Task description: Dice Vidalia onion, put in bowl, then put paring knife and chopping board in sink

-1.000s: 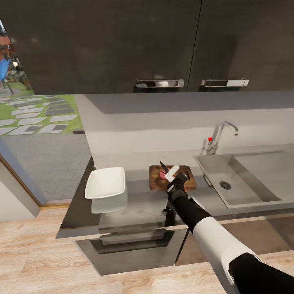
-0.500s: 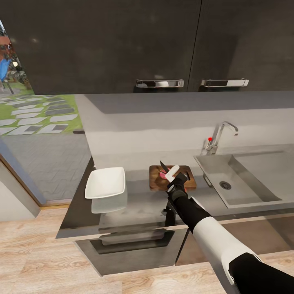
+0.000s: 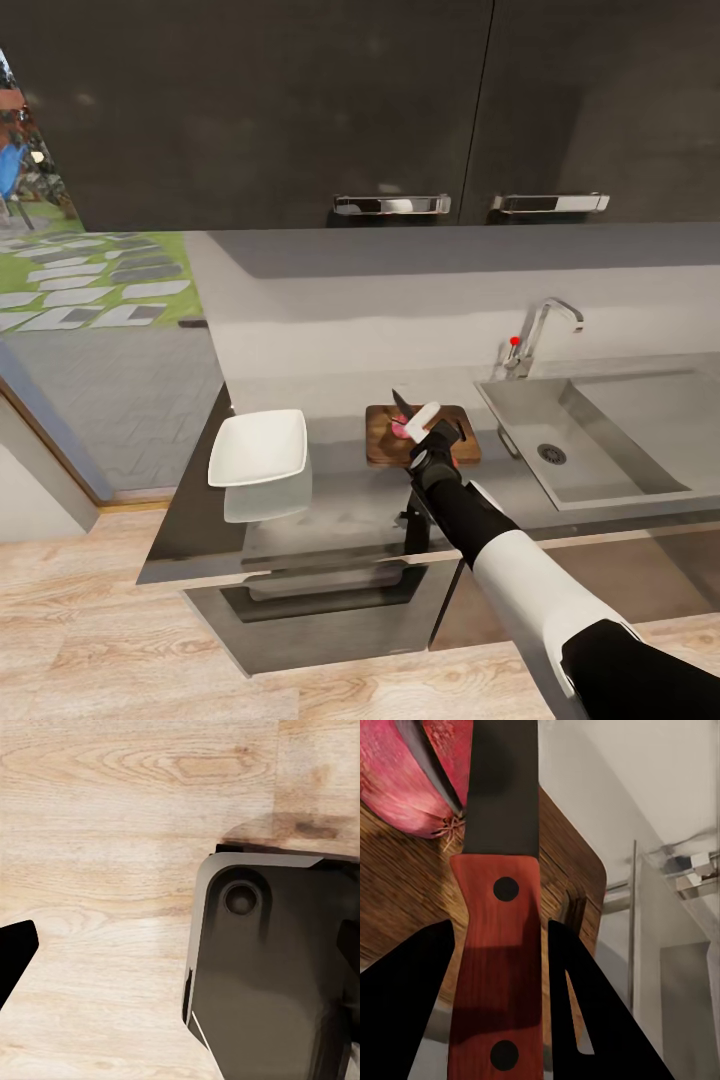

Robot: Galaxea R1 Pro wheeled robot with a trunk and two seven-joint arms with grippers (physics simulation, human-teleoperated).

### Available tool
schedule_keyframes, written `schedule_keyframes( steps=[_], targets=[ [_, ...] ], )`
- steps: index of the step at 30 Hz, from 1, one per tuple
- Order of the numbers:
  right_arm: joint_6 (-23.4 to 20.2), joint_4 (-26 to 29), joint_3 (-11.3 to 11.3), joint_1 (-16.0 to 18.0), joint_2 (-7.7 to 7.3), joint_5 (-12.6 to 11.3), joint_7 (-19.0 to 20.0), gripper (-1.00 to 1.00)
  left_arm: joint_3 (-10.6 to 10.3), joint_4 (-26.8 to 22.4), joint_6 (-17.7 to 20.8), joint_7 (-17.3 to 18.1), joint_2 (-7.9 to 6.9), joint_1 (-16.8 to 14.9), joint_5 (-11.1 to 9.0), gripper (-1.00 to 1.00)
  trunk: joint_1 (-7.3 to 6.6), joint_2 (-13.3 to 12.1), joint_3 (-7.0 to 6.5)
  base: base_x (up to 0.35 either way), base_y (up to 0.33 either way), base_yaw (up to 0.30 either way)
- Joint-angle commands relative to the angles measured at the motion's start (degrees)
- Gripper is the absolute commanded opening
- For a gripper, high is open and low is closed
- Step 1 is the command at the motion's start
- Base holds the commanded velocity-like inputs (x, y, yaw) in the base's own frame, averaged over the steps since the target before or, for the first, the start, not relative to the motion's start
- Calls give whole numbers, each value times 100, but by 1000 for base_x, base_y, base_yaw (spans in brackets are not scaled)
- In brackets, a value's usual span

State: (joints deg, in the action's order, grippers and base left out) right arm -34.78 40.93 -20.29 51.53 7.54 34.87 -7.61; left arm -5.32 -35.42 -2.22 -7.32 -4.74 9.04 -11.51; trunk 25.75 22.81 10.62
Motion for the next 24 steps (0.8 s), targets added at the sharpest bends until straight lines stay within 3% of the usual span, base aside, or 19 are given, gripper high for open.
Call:
schedule_keyframes(
  steps=[1,24],
  targets=[
    [-38,12,-22,8,-4,4,-21,-100,-48,-9,-15,-50,-9,1,-61,100,4,11,10,0,0,0],
    [-48,18,-25,6,8,-17,-19,-100,-48,-9,-15,-50,-9,1,-62,100,4,11,12,0,0,0]
  ],
)
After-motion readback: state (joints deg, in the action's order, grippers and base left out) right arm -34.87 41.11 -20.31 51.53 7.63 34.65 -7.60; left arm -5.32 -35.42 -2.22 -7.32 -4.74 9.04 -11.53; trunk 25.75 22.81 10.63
